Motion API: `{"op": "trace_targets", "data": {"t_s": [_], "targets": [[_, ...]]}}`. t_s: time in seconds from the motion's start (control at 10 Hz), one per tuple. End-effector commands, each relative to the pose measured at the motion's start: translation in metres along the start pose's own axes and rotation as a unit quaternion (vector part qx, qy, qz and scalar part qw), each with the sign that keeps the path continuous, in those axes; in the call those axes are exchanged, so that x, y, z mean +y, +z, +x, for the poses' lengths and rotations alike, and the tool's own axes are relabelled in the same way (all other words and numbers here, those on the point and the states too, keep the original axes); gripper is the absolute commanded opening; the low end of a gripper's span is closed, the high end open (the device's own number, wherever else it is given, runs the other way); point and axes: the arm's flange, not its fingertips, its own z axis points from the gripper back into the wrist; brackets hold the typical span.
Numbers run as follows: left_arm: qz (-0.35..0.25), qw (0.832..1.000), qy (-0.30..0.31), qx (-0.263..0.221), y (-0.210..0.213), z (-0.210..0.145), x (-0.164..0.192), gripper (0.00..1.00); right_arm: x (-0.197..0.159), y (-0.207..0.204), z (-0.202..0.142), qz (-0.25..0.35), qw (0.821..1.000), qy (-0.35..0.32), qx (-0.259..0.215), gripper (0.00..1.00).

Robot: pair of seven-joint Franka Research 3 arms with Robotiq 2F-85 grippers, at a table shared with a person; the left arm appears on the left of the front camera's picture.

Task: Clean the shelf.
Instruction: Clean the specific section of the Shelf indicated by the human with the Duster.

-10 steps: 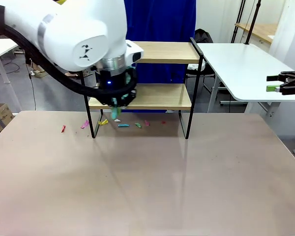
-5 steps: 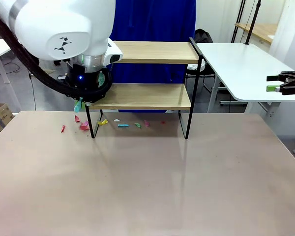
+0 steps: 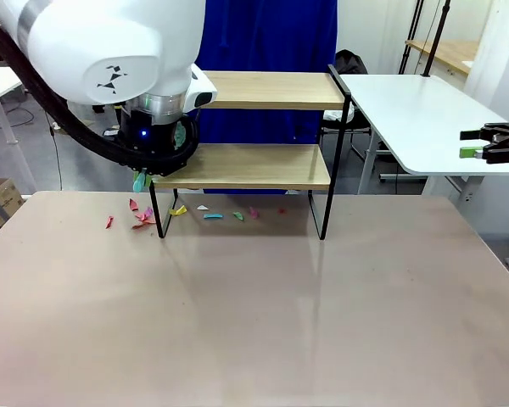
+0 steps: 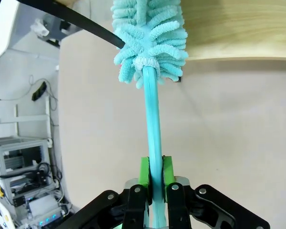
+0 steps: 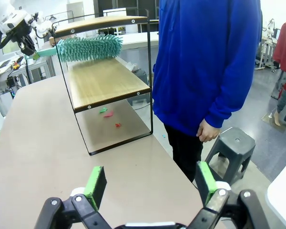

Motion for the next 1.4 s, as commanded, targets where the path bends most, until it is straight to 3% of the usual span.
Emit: {"op": "trace_targets", "data": {"t_s": [0.0,0.3,0.5,0.7,1.1,1.3], "targets": [[-0.059,0.997,-0.032,-0.023,0.022,-0.004,0.007,0.13,0.002,-0.001,0.006,-0.007,1.0,-0.006,0.014,1.0],[-0.184,0.97,-0.155,-0.038,0.026,-0.011,0.023,0.13,0.002,-0.001,0.006,-0.007,1.0,-0.006,0.014,1.0],[-0.259,0.94,-0.215,-0.058,0.021,-0.016,0.036,0.13,0.002,-0.001,0.006,-0.007,1.0,-0.006,0.014,1.0],[-0.328,0.896,-0.29,-0.074,0.013,-0.022,0.055,0.13,0.002,-0.001,0.006,-0.007,1.0,-0.006,0.014,1.0],[-0.401,0.824,-0.388,-0.099,0.014,-0.045,0.122,0.13,0.002,-0.001,0.006,-0.007,1.0,-0.006,0.014,1.0],[-0.379,0.806,-0.454,-0.033,0.016,-0.056,0.145,0.13,0.002,-0.001,0.006,-0.007,1.0,-0.006,0.014,1.0]]}}
